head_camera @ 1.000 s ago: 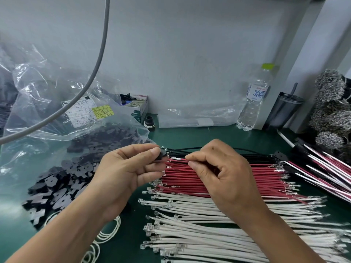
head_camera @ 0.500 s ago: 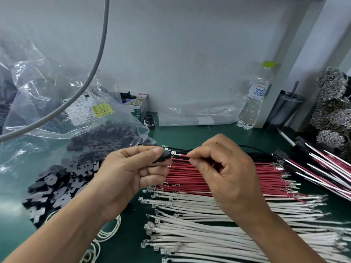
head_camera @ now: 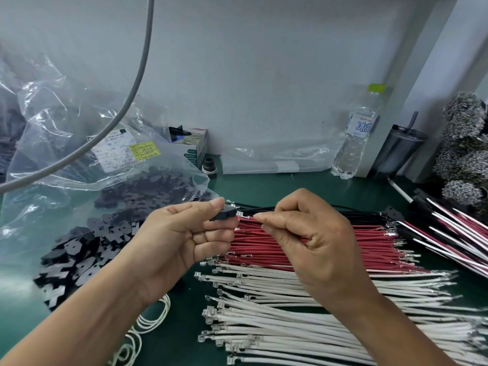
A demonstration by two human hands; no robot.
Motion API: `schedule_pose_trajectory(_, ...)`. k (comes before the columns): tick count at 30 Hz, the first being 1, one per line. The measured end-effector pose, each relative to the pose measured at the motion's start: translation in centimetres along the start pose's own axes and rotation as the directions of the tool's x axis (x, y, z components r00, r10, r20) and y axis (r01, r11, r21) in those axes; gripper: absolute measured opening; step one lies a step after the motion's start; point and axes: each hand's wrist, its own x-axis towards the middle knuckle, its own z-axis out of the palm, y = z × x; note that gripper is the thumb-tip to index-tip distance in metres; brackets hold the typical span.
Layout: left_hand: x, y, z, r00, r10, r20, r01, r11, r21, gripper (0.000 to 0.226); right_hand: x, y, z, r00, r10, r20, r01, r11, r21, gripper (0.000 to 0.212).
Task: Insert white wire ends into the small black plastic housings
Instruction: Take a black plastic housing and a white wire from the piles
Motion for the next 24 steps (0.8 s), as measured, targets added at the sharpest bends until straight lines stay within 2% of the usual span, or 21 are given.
schedule_pose_trajectory(8, -0.1, -0.1, 0.0, 0.999, -0.031, 0.026, 0.031, 0.999, 0.015, 0.024, 0.0, -0.1, 0.0, 0.999, 0.0, -0.046, -0.002, 0.999, -0.038, 0.014)
schedule_pose_trajectory(13, -0.1, 0.0, -0.1, 0.999, -0.034, 0.022, 0.034, 0.999, 0.021, 0.022, -0.1, -0.2, -0.1, 0.999, -0.025, 0.025, 0.027, 0.998, -0.064, 0.013)
schedule_pose_trajectory(19, -0.2, -0.5, 0.2, 0.998, -0.051, 0.024, 0.05, 0.998, 0.042, 0.03, -0.2, -0.5, 0.2, 0.997, -0.065, 0.03, 0.069, 0.989, -0.134, 0.015)
schedule_pose_trajectory(22, -0.4, -0.7, 0.8, 1.0, -0.014, 0.013, 0.014, 0.998, 0.055, 0.035, -0.3, -1.0, 0.7, 0.999, -0.041, 0.015, 0.042, 0.989, -0.14, 0.016)
schedule_pose_trajectory(24, -0.5, -0.7, 1.0, 0.993, 0.115, -0.031, -0.107, 0.978, 0.18, 0.035, -0.3, -0.9, 0.6, 1.0, 0.007, 0.023, -0.003, 0.99, -0.142, 0.013)
